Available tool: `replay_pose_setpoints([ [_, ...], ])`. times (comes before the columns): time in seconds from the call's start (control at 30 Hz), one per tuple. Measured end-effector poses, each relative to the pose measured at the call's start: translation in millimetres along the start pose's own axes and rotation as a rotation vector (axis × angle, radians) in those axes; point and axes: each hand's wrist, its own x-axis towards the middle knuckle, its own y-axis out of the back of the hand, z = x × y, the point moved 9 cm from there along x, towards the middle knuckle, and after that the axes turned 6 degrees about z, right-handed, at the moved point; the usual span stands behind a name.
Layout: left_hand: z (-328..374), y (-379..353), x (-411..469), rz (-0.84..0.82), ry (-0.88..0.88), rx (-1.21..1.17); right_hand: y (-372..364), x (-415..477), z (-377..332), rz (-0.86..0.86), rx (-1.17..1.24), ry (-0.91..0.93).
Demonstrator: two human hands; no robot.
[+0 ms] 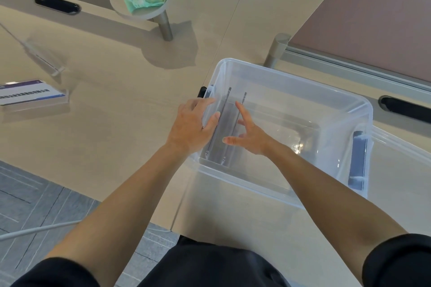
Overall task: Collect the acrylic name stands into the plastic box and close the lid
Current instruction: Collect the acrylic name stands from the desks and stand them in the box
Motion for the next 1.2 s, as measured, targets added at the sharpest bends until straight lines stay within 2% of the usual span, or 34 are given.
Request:
replay_pose_setpoints([
  [0.13,5,4,-1,-0.003,-0.045,0.087,22,-18,-11,0.081,-0.1,-0.057],
  [0.23,23,17,-6,0.066,-0.161,0.149,52,-44,-26,0.212,-0.225,-0.077],
  [0.33,50,22,-9,0.056,-0.285,0.094,84,-85,-40,0.361,-0.342,-0.101],
  [0.5,110,0,-33,-0.175,-0.412,-0.125,112,-191,-49,0.581,-0.406,-0.231],
  [0.67,173,-49,-80,-0.402,-0.553,-0.145,138,-310,-38,0.783,-0.487,-0.393],
  [0.87,259,-103,-146,-0.55,-0.826,-0.066,154,-453,16,0.968,-0.462,-0.566],
  [1.2,414,-212,-281,-0.727,-1.046,0.063,188,-662,146,1.097,-0.362,-0.71],
])
